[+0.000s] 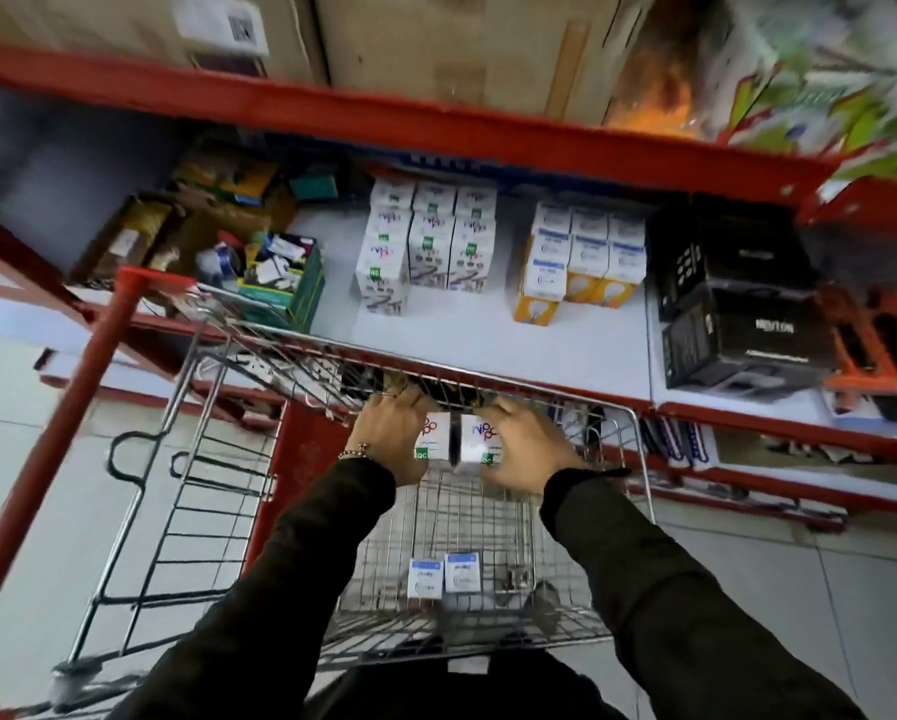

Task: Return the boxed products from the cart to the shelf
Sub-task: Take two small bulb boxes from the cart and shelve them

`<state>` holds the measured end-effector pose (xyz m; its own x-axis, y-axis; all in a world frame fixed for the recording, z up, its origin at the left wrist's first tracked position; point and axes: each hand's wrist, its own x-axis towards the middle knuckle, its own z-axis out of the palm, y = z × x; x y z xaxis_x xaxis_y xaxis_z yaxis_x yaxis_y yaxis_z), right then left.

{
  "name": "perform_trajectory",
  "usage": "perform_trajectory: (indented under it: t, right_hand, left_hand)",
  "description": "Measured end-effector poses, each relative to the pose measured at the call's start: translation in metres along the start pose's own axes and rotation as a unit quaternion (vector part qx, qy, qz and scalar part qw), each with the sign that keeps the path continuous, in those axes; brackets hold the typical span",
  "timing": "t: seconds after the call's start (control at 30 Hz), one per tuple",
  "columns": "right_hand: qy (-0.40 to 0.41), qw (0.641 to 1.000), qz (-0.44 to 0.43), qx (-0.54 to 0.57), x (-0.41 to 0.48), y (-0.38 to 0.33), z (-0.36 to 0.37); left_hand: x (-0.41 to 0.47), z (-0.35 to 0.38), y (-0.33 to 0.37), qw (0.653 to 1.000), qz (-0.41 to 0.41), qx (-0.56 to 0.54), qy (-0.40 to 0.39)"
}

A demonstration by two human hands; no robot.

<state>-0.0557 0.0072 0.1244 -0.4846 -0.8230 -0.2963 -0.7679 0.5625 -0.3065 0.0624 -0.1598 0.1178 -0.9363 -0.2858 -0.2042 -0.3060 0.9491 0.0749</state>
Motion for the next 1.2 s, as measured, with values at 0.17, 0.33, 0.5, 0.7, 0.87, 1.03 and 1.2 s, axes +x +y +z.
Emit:
perform_trajectory:
  t: [0.17,0.33,0.5,0.7,0.87,1.03,1.2]
  right_hand:
    - [0.050,0.998,-0.036,-0.024,0.007,0.001,-0.052]
    - [0.105,0.992,-0.052,-0.053,0.023,0.000,-0.095]
    - [0.147,0.984,-0.040,-0.095,0.055,0.002,-0.120]
    - [0.137,0.988,0.017,-0.068,0.115,0.007,-0.112]
    - [0.106,0.991,0.037,-0.066,0.152,0.015,-0.092]
    - [0.104,0.992,0.046,-0.046,0.165,0.018,-0.084]
    - [0.120,0.991,0.055,-0.038,0.161,0.018,-0.079]
  left_hand:
    - [0.011,-0.059,-0.008,0.997,0.019,0.002,0.072]
    - [0.033,-0.104,-0.016,0.992,0.015,0.011,0.121]
    - [0.072,-0.123,-0.027,0.991,-0.003,0.028,0.130]
    - [0.131,-0.113,-0.037,0.994,-0.020,0.045,0.095]
    - [0.163,-0.088,-0.042,0.996,-0.023,0.069,0.060]
    - [0.174,-0.075,-0.050,0.998,-0.030,0.013,0.057]
    - [0.172,-0.066,-0.051,0.995,-0.047,-0.038,0.080]
